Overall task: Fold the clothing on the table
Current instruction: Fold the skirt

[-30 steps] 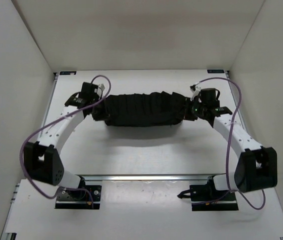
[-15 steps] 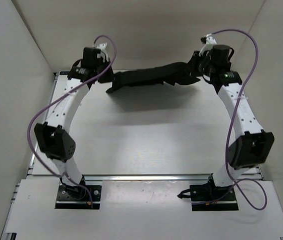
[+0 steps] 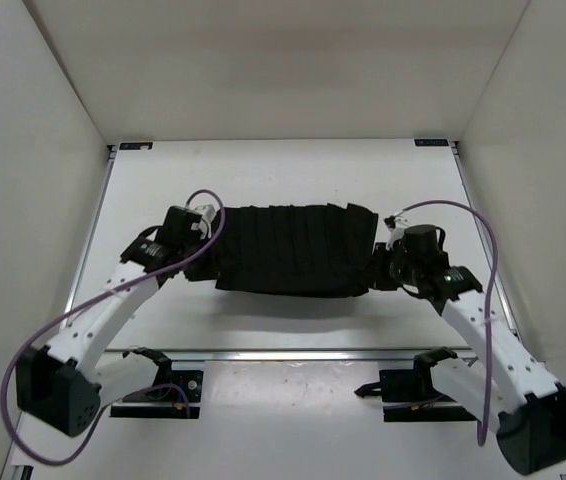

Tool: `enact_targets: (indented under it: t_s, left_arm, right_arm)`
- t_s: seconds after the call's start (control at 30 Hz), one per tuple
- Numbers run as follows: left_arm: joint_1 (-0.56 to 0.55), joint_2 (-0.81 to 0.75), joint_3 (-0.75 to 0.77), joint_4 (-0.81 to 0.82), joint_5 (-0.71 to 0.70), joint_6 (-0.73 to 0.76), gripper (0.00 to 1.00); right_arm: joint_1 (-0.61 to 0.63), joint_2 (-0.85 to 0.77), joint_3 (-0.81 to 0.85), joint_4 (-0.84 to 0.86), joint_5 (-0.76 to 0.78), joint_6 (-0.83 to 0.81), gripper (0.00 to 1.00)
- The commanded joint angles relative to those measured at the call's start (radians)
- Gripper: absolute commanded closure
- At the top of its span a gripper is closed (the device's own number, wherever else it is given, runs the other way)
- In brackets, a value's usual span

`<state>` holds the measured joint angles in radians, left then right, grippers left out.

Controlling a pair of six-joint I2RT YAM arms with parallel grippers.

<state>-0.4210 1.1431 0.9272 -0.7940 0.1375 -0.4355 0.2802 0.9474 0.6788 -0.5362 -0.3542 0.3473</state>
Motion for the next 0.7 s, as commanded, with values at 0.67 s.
enact_targets:
  t_s: [0.67]
  left_arm:
    - [0.248, 0.582, 0.602, 0.027, 0.028, 0.060, 1.00]
  right_arm:
    - [-0.154, 0.694, 0.652, 0.220, -0.118, -0.113, 1.00]
